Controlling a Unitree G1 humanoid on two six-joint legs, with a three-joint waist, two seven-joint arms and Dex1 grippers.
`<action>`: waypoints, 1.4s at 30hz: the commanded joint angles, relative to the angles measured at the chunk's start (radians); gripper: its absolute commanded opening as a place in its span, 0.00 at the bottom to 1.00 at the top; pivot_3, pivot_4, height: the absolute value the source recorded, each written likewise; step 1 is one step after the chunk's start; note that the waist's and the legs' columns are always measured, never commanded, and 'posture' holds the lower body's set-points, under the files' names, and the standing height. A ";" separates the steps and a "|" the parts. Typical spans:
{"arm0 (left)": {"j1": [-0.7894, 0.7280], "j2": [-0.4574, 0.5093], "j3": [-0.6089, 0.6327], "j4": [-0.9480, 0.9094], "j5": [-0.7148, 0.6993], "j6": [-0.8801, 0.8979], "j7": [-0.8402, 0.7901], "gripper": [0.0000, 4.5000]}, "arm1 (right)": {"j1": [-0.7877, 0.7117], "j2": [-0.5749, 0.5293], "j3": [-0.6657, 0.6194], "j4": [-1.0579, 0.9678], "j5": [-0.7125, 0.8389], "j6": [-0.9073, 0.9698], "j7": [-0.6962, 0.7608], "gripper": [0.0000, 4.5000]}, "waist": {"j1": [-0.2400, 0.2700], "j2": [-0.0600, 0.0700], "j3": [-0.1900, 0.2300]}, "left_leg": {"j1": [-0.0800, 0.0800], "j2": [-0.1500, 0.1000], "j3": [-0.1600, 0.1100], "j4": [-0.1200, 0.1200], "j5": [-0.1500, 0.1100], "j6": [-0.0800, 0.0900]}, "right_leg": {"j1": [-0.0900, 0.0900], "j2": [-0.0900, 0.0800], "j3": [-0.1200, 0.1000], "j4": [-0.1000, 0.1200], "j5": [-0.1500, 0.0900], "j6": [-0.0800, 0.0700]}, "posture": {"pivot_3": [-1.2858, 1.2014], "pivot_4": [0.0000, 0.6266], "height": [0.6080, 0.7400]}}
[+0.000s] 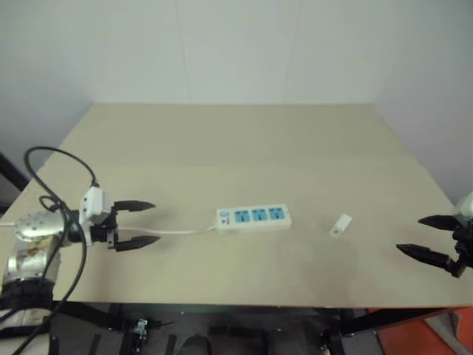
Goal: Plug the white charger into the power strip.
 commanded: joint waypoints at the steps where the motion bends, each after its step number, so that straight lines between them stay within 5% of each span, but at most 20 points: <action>1: -0.031 0.008 0.006 0.010 -0.009 -0.013 -0.022 1.00 | -0.003 -0.007 -0.015 -0.007 0.003 -0.024 -0.019 1.00 | 0.000 0.000 0.000 | 0.000 0.000 0.000 0.000 0.000 0.000 | 0.000 0.000 0.000 0.000 0.000 0.000 | 0.52 0.24 1.00; 25: -0.253 -0.127 -0.065 0.313 0.080 -0.176 -0.087 1.00 | 0.056 0.014 -0.026 -0.034 0.007 -0.140 -0.040 1.00 | 0.002 -0.001 0.000 | 0.000 -0.001 0.000 0.001 0.000 0.000 | 0.000 0.000 0.000 0.000 0.000 0.000 | 0.52 0.24 1.00; 37: -0.234 -0.094 -0.097 0.308 0.057 -0.181 -0.093 1.00 | 0.098 0.021 -0.036 -0.032 -0.001 -0.173 -0.047 1.00 | 0.000 -0.001 0.000 | 0.000 -0.001 -0.001 0.001 0.000 0.000 | 0.001 0.000 0.000 0.001 0.000 0.000 | 0.52 0.24 1.00; 42: -0.276 -0.160 -0.102 0.383 0.019 -0.216 -0.093 1.00 | 0.072 0.020 -0.010 -0.009 -0.003 -0.204 -0.056 1.00 | 0.002 -0.001 0.000 | 0.000 -0.001 -0.001 0.001 0.000 0.000 | 0.001 0.000 0.000 0.001 0.001 -0.001 | 0.52 0.24 1.00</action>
